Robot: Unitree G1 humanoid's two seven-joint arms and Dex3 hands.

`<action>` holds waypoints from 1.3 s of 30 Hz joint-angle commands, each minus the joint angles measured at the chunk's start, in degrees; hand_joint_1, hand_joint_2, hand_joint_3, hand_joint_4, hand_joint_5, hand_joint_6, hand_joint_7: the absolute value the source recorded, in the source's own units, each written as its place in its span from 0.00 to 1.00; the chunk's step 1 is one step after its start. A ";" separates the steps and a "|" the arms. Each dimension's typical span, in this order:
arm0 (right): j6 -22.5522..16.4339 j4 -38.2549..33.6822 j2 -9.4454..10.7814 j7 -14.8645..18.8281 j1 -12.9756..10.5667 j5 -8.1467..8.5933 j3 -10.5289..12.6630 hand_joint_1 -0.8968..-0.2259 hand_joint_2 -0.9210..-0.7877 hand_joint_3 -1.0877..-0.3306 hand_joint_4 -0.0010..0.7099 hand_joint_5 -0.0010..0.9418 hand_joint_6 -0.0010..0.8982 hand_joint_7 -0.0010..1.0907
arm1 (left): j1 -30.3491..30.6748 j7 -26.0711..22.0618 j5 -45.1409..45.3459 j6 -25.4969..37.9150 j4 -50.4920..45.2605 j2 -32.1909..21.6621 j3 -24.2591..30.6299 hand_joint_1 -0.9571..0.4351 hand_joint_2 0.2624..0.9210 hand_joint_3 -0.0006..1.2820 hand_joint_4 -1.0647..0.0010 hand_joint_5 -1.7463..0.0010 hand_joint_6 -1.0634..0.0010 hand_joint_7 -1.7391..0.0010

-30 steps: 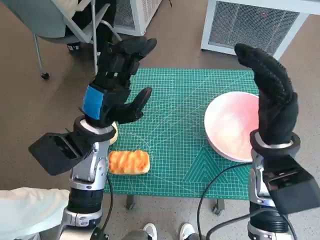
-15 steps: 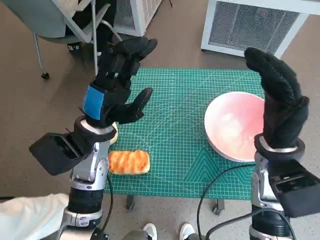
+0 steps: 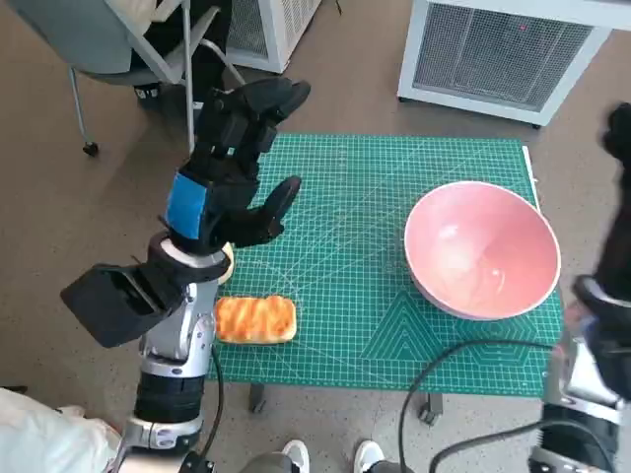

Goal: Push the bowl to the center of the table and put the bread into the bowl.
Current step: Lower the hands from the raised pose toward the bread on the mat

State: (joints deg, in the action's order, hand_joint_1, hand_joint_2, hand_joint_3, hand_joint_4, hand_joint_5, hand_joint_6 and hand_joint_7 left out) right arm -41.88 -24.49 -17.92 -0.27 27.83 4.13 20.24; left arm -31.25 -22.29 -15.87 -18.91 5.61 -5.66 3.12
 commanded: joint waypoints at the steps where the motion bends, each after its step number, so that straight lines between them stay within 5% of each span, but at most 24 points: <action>1: -1.20 -8.23 -1.66 -1.98 0.02 -0.33 1.83 0.56 0.00 0.46 0.49 0.00 0.05 0.54 | 0.56 0.24 0.38 -0.81 0.27 0.34 0.01 0.52 0.77 0.52 1.00 0.64 1.00 0.46; 17: -1.98 -37.19 -5.77 -2.35 5.56 2.48 4.51 0.62 0.00 0.45 0.50 0.00 0.12 0.44 | 0.11 0.08 0.17 -0.99 1.15 0.10 0.64 0.52 0.76 0.52 1.00 0.64 1.00 0.46; 25: 3.56 -45.51 -4.79 -1.34 7.95 4.40 4.89 0.62 0.00 0.45 0.43 0.00 0.12 0.40 | 0.05 0.10 0.03 -0.74 0.84 -0.10 0.87 0.52 0.76 0.52 1.00 0.64 1.00 0.46; 39: 11.68 -49.30 -1.33 -0.50 9.82 5.25 4.09 0.67 0.00 0.46 0.52 0.03 0.17 0.41 | 0.72 -0.15 -0.57 0.02 -0.59 -1.01 1.62 0.52 0.76 0.52 1.00 0.64 1.00 0.46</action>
State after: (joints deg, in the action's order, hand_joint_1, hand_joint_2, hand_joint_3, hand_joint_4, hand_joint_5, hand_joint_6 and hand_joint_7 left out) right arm -32.68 -72.41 -20.68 -1.11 37.66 9.07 24.67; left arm -31.17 -22.31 -16.09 -19.01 6.25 -6.25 4.49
